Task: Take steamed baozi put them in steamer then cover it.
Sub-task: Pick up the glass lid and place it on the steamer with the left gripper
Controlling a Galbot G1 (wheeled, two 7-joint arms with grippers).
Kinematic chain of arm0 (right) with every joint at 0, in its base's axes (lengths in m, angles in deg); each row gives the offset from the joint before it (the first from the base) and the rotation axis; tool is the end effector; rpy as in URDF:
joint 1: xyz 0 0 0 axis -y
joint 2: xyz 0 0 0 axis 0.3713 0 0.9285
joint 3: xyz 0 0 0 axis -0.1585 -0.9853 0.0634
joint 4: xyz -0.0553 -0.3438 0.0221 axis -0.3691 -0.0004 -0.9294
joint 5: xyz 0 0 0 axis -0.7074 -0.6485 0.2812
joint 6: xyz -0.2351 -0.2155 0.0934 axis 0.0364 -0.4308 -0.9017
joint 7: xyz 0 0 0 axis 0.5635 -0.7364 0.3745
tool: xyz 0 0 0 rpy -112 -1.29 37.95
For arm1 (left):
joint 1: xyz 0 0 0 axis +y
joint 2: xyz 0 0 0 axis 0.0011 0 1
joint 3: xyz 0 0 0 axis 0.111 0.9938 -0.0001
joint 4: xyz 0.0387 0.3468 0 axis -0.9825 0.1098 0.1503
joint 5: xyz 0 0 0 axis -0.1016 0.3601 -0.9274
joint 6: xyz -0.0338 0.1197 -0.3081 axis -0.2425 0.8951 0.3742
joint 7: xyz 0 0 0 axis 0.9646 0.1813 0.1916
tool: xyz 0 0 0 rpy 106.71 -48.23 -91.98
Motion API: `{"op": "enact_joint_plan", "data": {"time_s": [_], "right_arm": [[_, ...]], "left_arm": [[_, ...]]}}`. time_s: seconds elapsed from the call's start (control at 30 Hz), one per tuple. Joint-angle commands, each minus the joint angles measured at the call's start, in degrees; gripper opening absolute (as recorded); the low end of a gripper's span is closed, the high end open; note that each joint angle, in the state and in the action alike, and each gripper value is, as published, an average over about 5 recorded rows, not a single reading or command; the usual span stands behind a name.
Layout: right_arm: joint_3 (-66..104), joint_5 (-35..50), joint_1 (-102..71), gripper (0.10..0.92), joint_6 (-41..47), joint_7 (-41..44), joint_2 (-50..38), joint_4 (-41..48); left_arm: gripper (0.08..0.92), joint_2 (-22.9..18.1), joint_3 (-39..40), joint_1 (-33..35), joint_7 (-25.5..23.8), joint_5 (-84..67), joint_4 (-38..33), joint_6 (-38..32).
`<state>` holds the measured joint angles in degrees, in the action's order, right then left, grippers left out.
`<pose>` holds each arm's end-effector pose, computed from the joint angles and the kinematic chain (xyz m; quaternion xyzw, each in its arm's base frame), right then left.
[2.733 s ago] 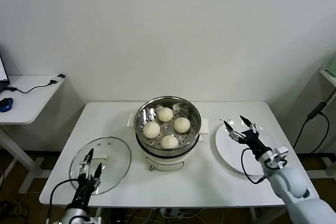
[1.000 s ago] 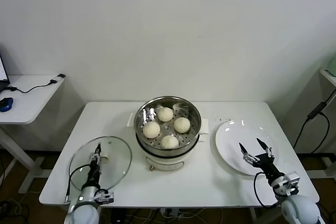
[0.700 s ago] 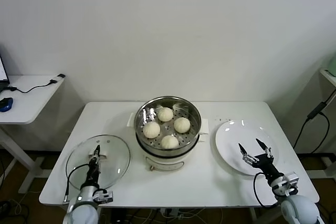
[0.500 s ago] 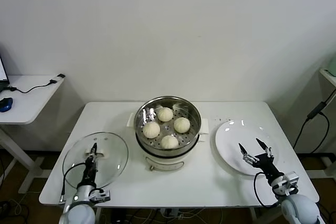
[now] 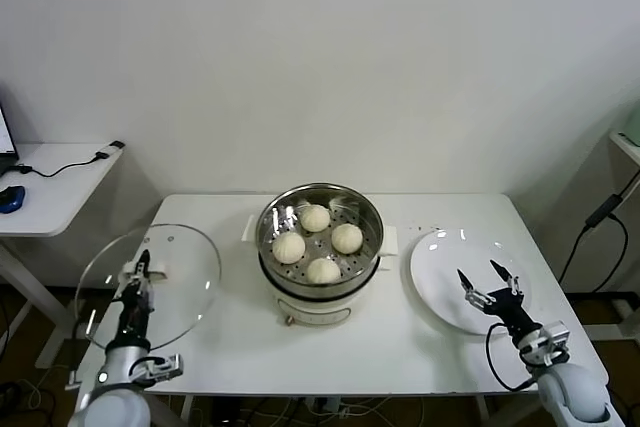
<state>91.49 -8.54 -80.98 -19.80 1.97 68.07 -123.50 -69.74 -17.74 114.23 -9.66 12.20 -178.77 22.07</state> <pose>0.2507 -0.2106 -0.3876 0.1176 -0.9888 0.0456 0.0796 0.1915 0.1063 -0.3293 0.1128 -0.6597 -0.7414 0.0493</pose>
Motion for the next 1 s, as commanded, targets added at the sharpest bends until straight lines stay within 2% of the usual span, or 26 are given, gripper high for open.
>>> {"op": "enact_joint_plan", "data": {"time_s": [0.03, 0.17, 0.3, 0.4, 0.5, 0.73, 1.0], "right_arm": [[-1.5, 0.1, 2.7, 0.823, -0.2, -0.6, -0.8, 1.2], [-2.6, 0.0, 4.0, 0.823, -0.4, -0.7, -1.4, 2.0], [-3.7, -0.1, 5.7, 0.823, -0.3, -0.8, -1.5, 2.9], [-4.2, -0.2, 6.5, 0.823, -0.2, -1.0, -1.2, 3.3], [-4.4, -0.6, 7.0, 0.823, -0.2, -1.1, -1.0, 3.8], [-4.3, -1.3, 7.6, 0.823, -0.4, -1.2, -0.4, 4.7], [-2.9, -1.4, 7.2, 0.823, -0.6, -0.8, -0.2, 5.2]], "left_arm": [[0.148, 15.7, 8.3, -0.1, -9.1, -3.5, -17.8, 19.8], [0.148, 20.9, 15.5, -6.7, -14.5, -2.5, -18.1, 26.2], [0.148, 20.4, 25.7, -15.8, -23.2, 1.6, -17.4, 30.6], [0.148, 17.1, 32.1, -21.1, -27.9, 4.6, -15.8, 32.4], [0.148, 12.5, 37.4, -25.1, -29.7, 7.4, -13.0, 33.5], [0.148, 1.0, 45.7, -31.7, -28.5, 11.2, -4.8, 35.0], [0.148, -6.1, 49.2, -35.1, -27.9, 12.1, 2.7, 35.1]]}}
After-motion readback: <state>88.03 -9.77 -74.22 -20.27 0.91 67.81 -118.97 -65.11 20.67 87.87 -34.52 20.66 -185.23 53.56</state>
